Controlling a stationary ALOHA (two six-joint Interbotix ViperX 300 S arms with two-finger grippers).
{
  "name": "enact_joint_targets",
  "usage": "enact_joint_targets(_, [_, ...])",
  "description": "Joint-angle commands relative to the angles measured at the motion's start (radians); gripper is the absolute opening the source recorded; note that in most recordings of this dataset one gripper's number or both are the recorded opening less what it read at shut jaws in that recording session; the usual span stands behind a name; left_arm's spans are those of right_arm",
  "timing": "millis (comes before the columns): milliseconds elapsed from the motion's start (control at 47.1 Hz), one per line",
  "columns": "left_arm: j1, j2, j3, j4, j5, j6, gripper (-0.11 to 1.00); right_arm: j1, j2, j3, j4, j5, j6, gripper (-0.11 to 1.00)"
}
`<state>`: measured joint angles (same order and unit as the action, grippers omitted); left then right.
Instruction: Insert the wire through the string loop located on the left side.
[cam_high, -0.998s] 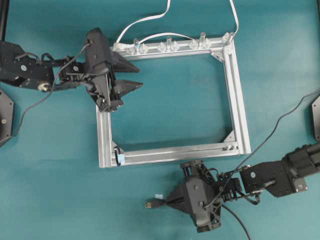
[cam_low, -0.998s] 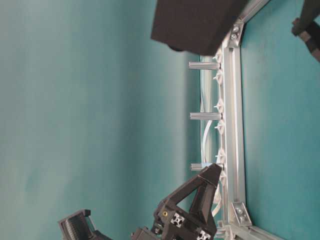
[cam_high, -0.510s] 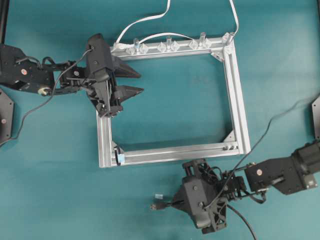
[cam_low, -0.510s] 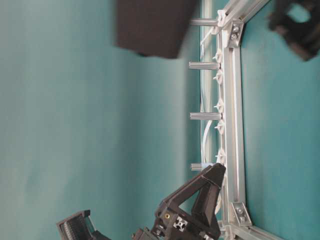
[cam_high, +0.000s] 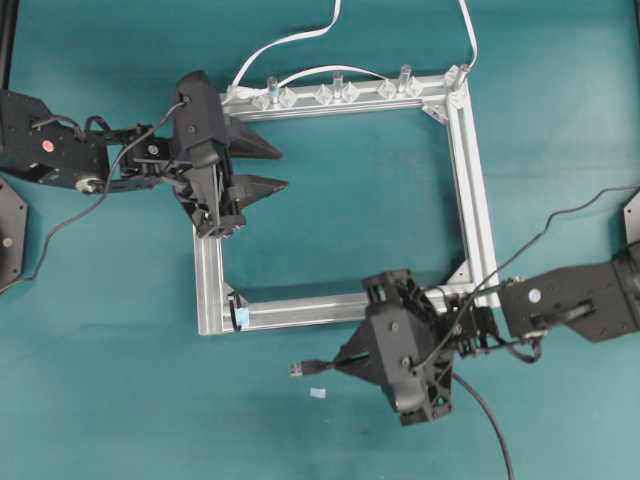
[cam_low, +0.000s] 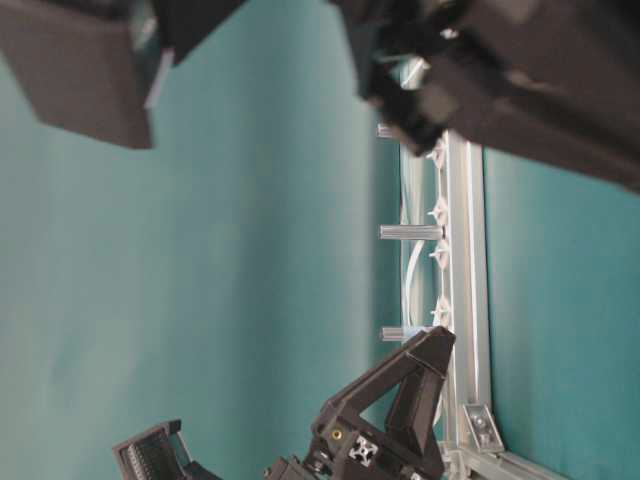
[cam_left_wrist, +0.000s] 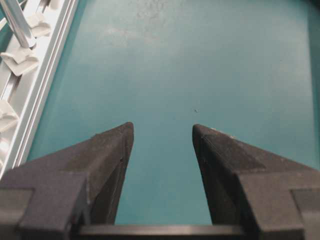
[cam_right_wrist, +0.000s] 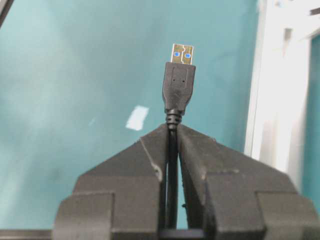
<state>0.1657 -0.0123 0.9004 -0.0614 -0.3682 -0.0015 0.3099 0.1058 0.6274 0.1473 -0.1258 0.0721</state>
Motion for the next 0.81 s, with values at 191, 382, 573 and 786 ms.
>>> enact_joint_targets(191, [-0.017, -0.026, -0.008, 0.003, -0.002, 0.005, 0.52, -0.023, -0.052, -0.009, -0.017, 0.002, -0.002, 0.1])
enact_joint_targets(382, [-0.02, -0.025, -0.006, 0.003, -0.002, 0.005, 0.52, -0.021, -0.052, -0.009, -0.017, 0.002, -0.002, 0.1])
enact_joint_targets(573, [-0.017, -0.025, -0.008, 0.003, -0.002, 0.005, 0.52, -0.021, -0.051, -0.009, -0.017, 0.003, -0.002, 0.1])
enact_joint_targets(786, [-0.02, -0.028, -0.006, 0.003, -0.002, 0.006, 0.52, -0.034, -0.051, 0.002, -0.017, 0.011, -0.002, 0.1])
